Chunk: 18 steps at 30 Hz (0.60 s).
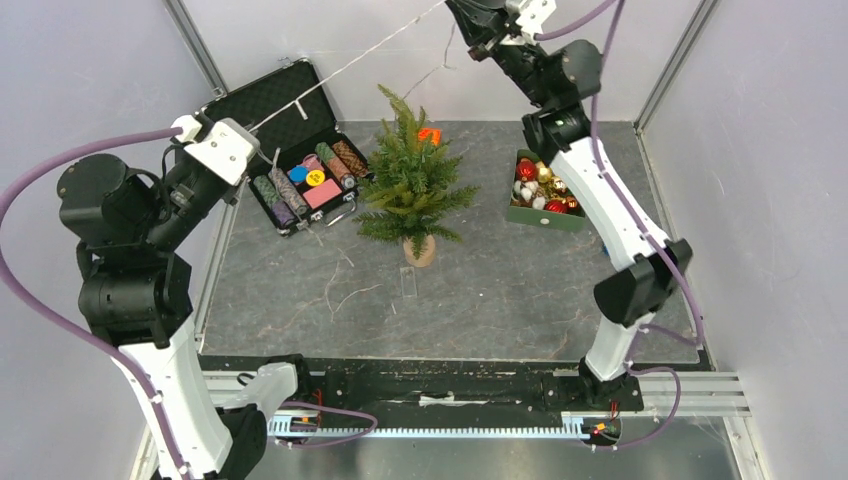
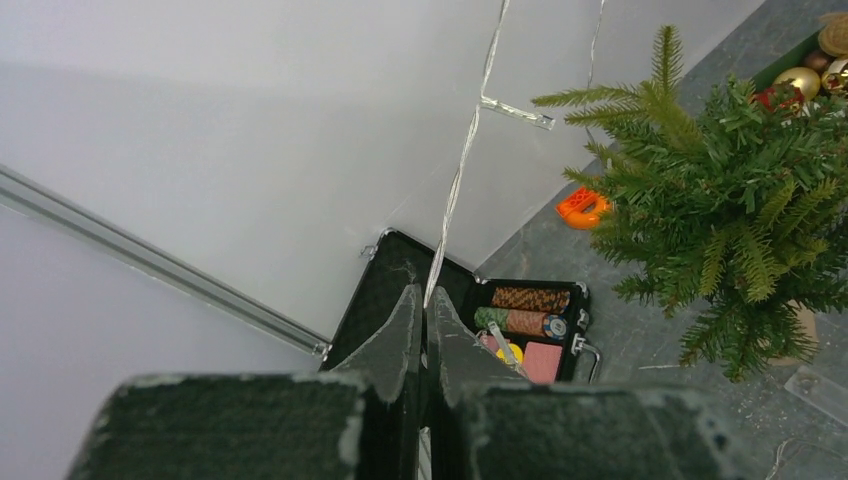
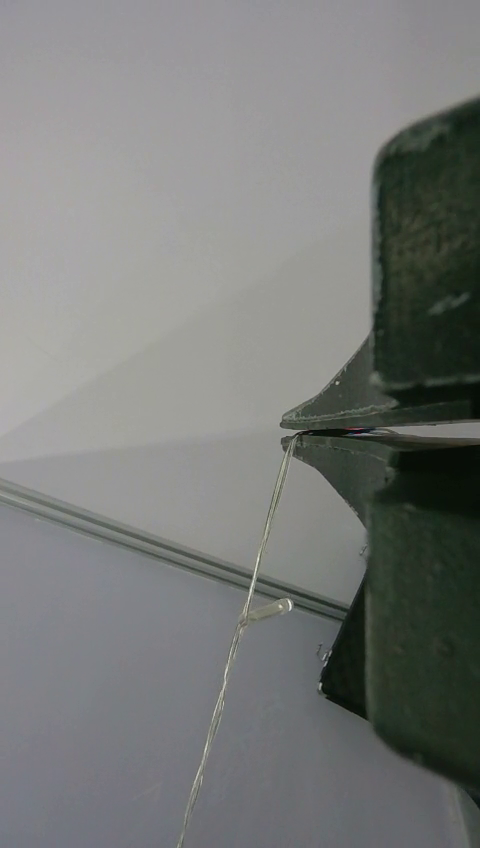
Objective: Decorate the small christmas tree
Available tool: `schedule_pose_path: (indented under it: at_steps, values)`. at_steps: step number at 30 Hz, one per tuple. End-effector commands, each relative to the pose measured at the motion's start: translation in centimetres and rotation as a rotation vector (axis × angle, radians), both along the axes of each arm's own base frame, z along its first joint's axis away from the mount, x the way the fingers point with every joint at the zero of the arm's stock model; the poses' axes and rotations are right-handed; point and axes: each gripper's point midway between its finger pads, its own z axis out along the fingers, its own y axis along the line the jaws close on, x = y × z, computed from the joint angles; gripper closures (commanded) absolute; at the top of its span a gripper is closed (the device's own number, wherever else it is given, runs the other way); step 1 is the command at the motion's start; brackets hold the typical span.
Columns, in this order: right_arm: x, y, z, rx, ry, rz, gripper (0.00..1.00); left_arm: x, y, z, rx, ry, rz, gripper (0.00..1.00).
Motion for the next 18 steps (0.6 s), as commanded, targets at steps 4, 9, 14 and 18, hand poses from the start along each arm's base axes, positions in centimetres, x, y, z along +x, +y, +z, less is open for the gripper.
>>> schedule_pose_path:
  at_steps: [4,9,14,18]
  values:
    - [2.4,-5.8,6.4,0.472,-0.171,-0.01,1.0,0.4,3.3,-0.3,-0.04,0.019,0.19,0.98]
    - [2.4,-1.0,4.3,0.41,-0.236,-0.052,1.0,1.8,4.9,-0.2,-0.075,0.025,0.278,0.98]
    - [6.3,-5.0,-0.3,0.453,-0.123,-0.207,1.0,1.9,3.4,-1.2,-0.083,0.068,0.196,0.98]
    - [9.2,-8.3,-1.4,0.45,-0.043,-0.298,1.0,2.1,1.5,-2.0,-0.086,0.096,0.079,0.98]
